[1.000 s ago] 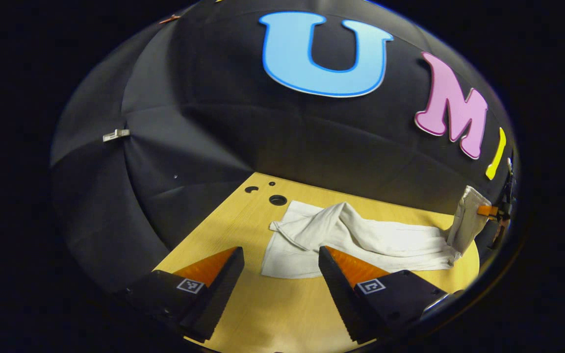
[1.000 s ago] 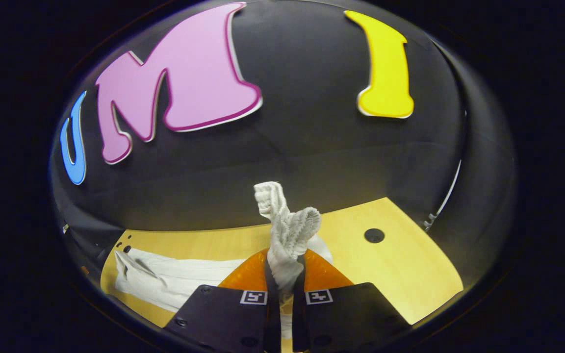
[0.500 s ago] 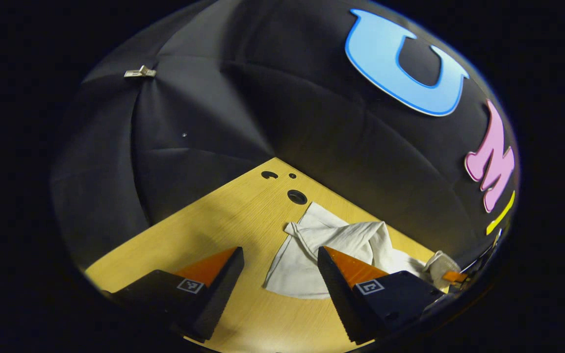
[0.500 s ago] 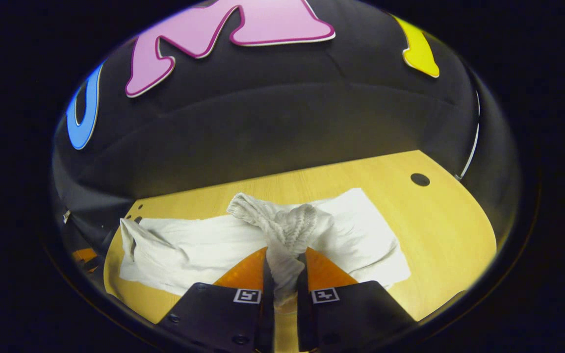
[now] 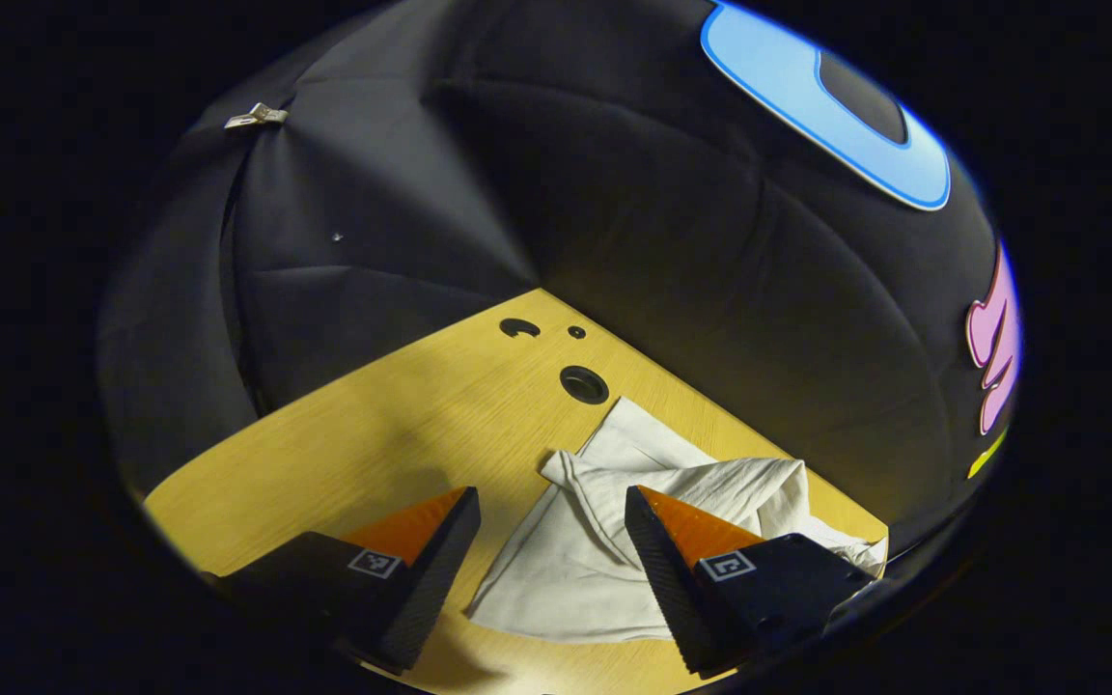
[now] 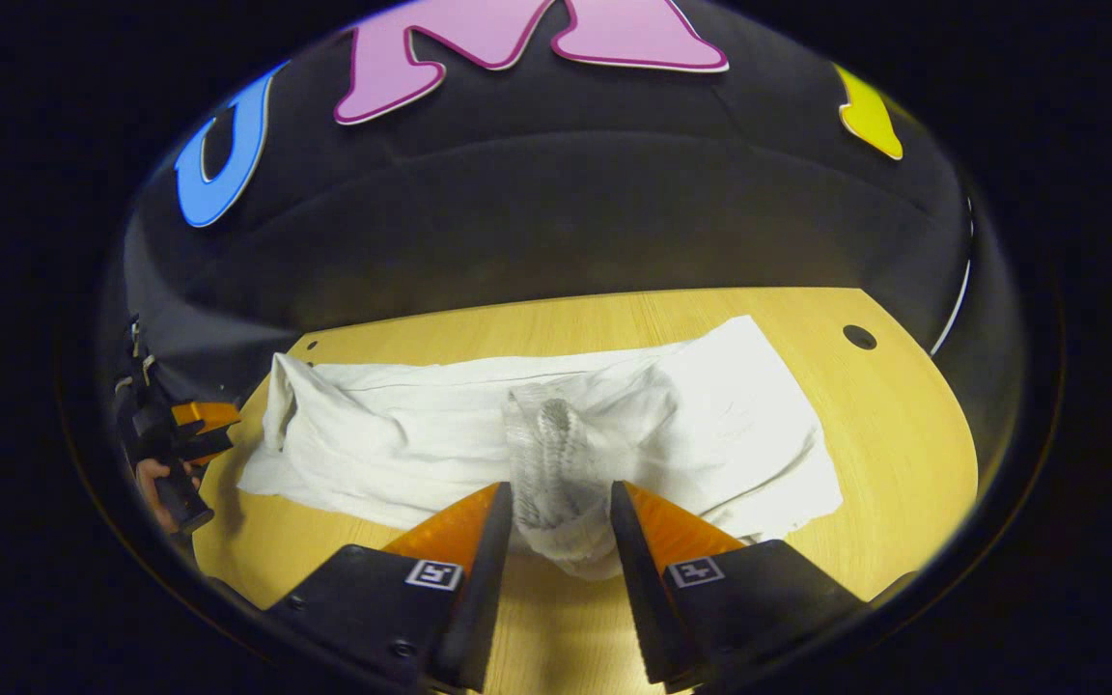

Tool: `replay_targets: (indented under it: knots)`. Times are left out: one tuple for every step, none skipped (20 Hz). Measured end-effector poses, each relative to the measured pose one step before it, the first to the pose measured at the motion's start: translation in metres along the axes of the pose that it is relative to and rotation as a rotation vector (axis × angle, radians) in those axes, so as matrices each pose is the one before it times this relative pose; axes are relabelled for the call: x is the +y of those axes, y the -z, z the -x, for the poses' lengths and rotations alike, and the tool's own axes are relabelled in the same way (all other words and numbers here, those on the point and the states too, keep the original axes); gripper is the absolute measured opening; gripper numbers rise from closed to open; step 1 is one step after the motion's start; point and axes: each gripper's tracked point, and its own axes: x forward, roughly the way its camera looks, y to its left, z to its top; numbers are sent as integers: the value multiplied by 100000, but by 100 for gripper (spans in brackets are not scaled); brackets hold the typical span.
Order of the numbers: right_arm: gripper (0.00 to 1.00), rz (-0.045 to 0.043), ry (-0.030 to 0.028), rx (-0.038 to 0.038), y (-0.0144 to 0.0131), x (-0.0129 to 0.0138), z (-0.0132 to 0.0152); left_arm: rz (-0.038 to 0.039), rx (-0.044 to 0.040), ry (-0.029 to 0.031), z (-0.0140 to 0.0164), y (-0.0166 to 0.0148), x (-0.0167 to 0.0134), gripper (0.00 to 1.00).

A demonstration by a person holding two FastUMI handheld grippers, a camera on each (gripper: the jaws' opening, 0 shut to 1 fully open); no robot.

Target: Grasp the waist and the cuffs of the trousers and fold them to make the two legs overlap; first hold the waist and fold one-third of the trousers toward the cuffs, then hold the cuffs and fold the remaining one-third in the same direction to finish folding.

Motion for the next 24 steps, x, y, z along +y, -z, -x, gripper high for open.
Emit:
replay_targets:
  knots:
    - [74, 1216, -47, -219, 481, 128, 1068, -728, 924, -200, -723, 489, -315, 96]
    - [83, 553, 369, 132, 420, -37, 844, -423, 639, 897, -422, 228, -422, 96]
    - [100, -115, 581, -67, 539, -340, 1327, -153, 1422, 1050, -417, 318, -473, 96]
    - [100, -609, 1166, 43, 772, -539, 1045, 431, 766, -438, -296, 166, -248, 96]
    - [99, -383, 833, 1190, 1241, -457, 1387, 566, -181, 223, -375, -54, -240, 95]
    - [99, 284, 1438, 1385, 1403, -769, 1561, 392, 104, 76, -511, 326, -325, 91]
    - [100, 776, 1779, 1825, 1624, -942, 1518, -950, 786, -413, -399, 268, -151, 95]
    - [100, 649, 2367, 2853, 2273, -1099, 2197, -3633, 2, -619, -180, 113, -78, 96]
    - [100, -627, 995, 2377, 1610, -635, 1358, -3444, -176, -182, -162, 127, -119, 97]
    - [99, -1271, 216, 2540, 1530, -278, 1182, -3298, 349, -131, -60, 119, -205, 95]
    - [99, -865, 289, 3271, 1761, -423, 1119, -3141, 710, -470, -96, 248, -215, 95]
    - [100, 606, 1360, 1857, 1190, -629, 982, -4981, 270, -1646, -248, 81, -70, 91]
    - [100, 717, 1171, 535, 461, -417, 634, -4393, 952, -600, -169, 280, -231, 86]
    - [99, 65, 834, 23, 236, -351, 535, -4167, 814, -516, -7, 194, -246, 86]
    - [100, -816, 212, 31, 10, -8, 264, -4675, 848, -810, -136, 289, -138, 79]
    - [100, -1513, -208, -312, -32, 110, 306, -5447, 1164, -1206, -215, 201, -63, 71]
    - [100, -1256, -571, -327, 66, 15, 508, -5042, 807, -913, -222, 132, 6, 70]
    - [100, -239, -430, -283, 46, 0, 518, -1738, -707, -534, -90, 37, -105, 68]
    - [100, 434, 79, -176, -32, -75, 372, -310, 244, 1765, -27, 5, -648, 65]
    - [100, 576, 410, -14, 89, -268, 372, 1678, -1532, 1530, -75, 15, -547, 54]
    - [100, 335, 616, 91, 154, -313, 341, 2409, -795, 914, 197, -110, -313, 43]
    - [100, 330, 1030, -49, 159, -396, 407, 1555, -923, 1076, -98, 28, -78, 33]
    - [100, -95, 586, -327, 185, -307, 370, 1135, -747, 1469, 81, 52, -78, 31]
    - [100, -155, 253, -67, 301, -156, 180, 333, -59, 1165, -178, 37, -159, 25]
